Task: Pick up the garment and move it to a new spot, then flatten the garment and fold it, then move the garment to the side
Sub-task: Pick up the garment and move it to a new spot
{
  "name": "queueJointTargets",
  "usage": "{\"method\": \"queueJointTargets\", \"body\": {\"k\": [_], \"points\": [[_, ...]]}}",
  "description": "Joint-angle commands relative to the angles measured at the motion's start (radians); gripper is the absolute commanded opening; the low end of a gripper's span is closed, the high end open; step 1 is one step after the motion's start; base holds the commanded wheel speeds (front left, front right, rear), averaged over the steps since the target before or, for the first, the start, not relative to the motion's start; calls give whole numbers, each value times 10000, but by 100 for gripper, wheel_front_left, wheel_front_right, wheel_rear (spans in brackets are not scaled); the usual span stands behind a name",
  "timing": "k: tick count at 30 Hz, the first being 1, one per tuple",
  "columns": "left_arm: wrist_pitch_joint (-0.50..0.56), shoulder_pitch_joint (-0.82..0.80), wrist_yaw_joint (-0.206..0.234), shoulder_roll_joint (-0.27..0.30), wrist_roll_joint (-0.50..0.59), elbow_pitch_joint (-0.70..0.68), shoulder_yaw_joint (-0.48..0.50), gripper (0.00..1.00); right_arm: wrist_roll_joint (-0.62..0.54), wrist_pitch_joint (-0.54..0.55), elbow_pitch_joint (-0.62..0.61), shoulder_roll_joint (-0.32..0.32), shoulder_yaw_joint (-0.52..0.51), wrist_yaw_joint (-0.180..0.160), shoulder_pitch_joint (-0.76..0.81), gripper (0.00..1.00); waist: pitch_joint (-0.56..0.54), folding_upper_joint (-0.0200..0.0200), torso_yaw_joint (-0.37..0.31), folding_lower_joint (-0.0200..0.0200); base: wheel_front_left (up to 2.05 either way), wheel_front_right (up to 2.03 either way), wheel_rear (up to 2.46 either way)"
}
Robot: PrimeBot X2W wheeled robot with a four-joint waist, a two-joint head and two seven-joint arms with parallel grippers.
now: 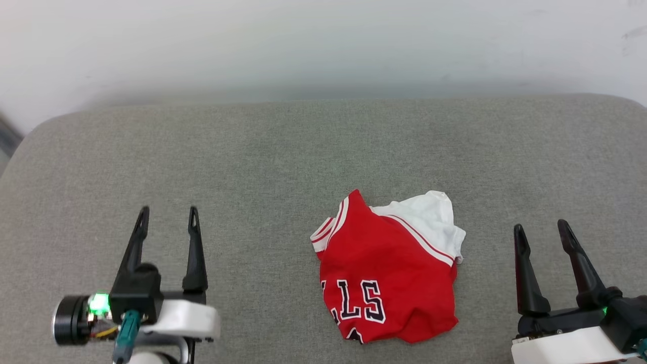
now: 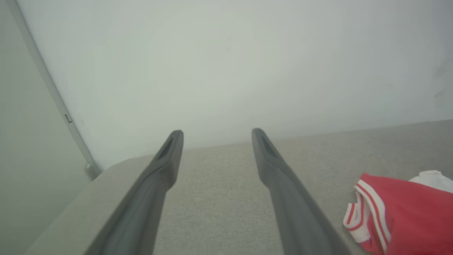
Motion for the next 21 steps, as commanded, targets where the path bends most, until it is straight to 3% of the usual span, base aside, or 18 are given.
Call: {"method": "queueJointTargets", "body": {"k": [1,11,17,21], "points": [[-25,416,-143,-223,224,-158,278,100,63,-21,38,5,3,-3,159,100,-74,-1,-45,1,0,0,0],[-24,2044,-1418,-1811,1330,-89,1770,100,526,-22,307,5,43,-3,616,100,-468,-1,-189,1,0,0,0],[-24,2402,-2008,-2344,1672,107,2366,100,681,-22,445,5,24,-3,807,100,-589,-1,-213,1,0,0,0],[-24,2632,-2685,-2704,1972,248,2741,100,763,-22,524,5,25,-3,964,100,-673,-1,-202,1,0,0,0]]}}
